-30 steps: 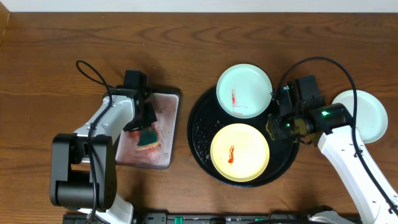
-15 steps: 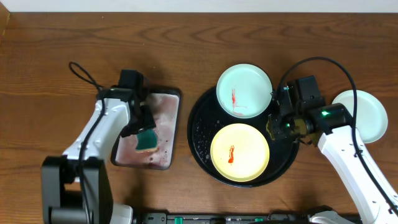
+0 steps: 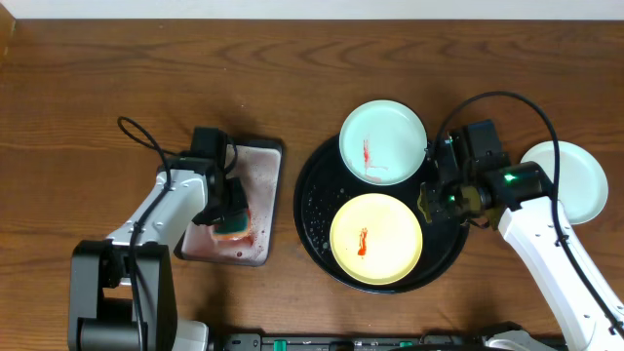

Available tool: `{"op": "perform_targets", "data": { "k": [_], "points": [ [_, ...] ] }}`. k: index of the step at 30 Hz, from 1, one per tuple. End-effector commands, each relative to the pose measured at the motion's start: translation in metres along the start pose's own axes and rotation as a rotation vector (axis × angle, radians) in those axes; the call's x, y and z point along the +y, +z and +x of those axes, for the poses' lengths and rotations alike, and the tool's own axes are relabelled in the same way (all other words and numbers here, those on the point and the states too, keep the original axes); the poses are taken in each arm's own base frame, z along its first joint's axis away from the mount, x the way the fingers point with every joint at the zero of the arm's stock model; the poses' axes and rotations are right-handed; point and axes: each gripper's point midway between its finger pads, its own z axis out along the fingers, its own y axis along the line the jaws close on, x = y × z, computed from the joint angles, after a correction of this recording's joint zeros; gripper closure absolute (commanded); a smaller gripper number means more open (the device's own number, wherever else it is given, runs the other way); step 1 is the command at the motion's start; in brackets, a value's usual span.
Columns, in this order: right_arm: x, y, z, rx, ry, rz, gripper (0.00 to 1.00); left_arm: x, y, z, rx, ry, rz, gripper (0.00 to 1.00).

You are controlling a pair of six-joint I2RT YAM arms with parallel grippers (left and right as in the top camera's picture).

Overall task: Clean dirty plates on tray and stack at the side
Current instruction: 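Grasp the green sponge in the soapy tray with the left gripper, then carry the sponge with the left gripper over to the yellow plate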

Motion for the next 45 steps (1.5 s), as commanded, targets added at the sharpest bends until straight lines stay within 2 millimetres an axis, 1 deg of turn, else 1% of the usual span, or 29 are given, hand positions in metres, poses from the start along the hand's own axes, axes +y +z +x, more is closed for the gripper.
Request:
{"op": "perform_targets", "data": {
  "k": [1,2,4,6,9,12,13,15,16,18,20,23,25,27,29,31,36,37,39,42,43,44,45],
  "points": [
    [0.002,-0.002,0.001,0.002,0.032,-0.006,0.6,0.006,0.024,0.018,0.068,-0.007,-0.019,0.85],
    [0.002,-0.002,0.001,0.002,0.035,-0.006,0.6,0.006,0.026,0.018,0.072,-0.007,-0.02,0.92],
    [0.002,-0.002,0.001,0.002,0.038,-0.006,0.6,0.006,0.025,0.017,0.071,-0.007,-0.019,0.93],
    [0.001,-0.002,0.001,0.001,0.06,0.002,0.6,0.005,0.019,0.016,0.078,-0.007,-0.022,0.93],
    [-0.007,-0.002,0.0,-0.005,0.128,0.047,0.61,0.001,0.0,0.009,0.079,0.001,-0.022,0.93],
    [-0.01,0.001,0.0,-0.001,0.156,0.063,0.63,-0.005,-0.025,-0.001,0.063,0.005,-0.014,0.93],
    [-0.011,0.003,0.0,0.007,0.159,0.065,0.62,-0.008,-0.038,-0.006,0.051,0.007,-0.009,0.93],
    [-0.011,0.015,0.004,0.063,0.092,0.046,0.63,-0.017,-0.073,-0.014,0.023,0.026,0.022,0.93],
    [-0.012,0.019,0.006,0.083,0.087,0.039,0.63,-0.02,-0.082,-0.015,0.018,0.038,0.033,0.93],
    [-0.013,0.029,0.009,0.126,0.089,0.027,0.63,-0.028,-0.096,-0.013,0.013,0.055,0.062,0.93],
    [-0.013,0.042,0.014,0.185,0.09,0.007,0.63,-0.04,-0.109,-0.008,0.004,0.082,0.104,0.93],
    [-0.006,0.061,0.024,0.27,0.06,-0.06,0.63,-0.059,-0.119,0.004,0.002,0.133,0.16,0.93],
    [-0.001,0.073,0.033,0.337,0.035,-0.109,0.65,-0.076,-0.124,0.016,0.006,0.183,0.187,0.93],
    [-0.002,0.084,0.039,0.381,0.04,-0.113,0.68,-0.088,-0.124,0.026,0.014,0.218,0.191,0.93],
    [-0.004,0.092,0.046,0.419,0.049,-0.11,0.74,-0.1,-0.122,0.036,0.028,0.236,0.194,0.93],
    [-0.006,0.101,0.053,0.444,0.062,-0.104,0.76,-0.112,-0.12,0.045,0.039,0.258,0.198,0.93],
    [-0.021,0.118,0.072,0.459,0.141,-0.028,0.92,-0.139,-0.111,0.061,0.036,0.295,0.223,0.93],
    [-0.024,0.121,0.072,0.448,0.155,-0.016,0.99,-0.145,-0.109,0.064,0.033,0.289,0.232,0.93],
    [-0.025,0.124,0.067,0.423,0.165,-0.017,0.99,-0.152,-0.107,0.066,0.023,0.289,0.248,0.93],
    [-0.024,0.124,0.056,0.374,0.16,-0.022,0.99,-0.171,-0.105,0.065,-0.003,0.283,0.286,0.92],
    [-0.025,0.123,0.053,0.36,0.155,-0.015,0.99,-0.188,-0.1,0.067,-0.005,0.296,0.321,0.93],
    [-0.029,0.122,0.052,0.351,0.151,0.006,0.99,-0.201,-0.096,0.074,0.017,0.321,0.358,0.93],
    [-0.031,0.121,0.051,0.347,0.149,0.02,0.99,-0.21,-0.092,0.08,0.041,0.339,0.381,0.92]
  ]
}}
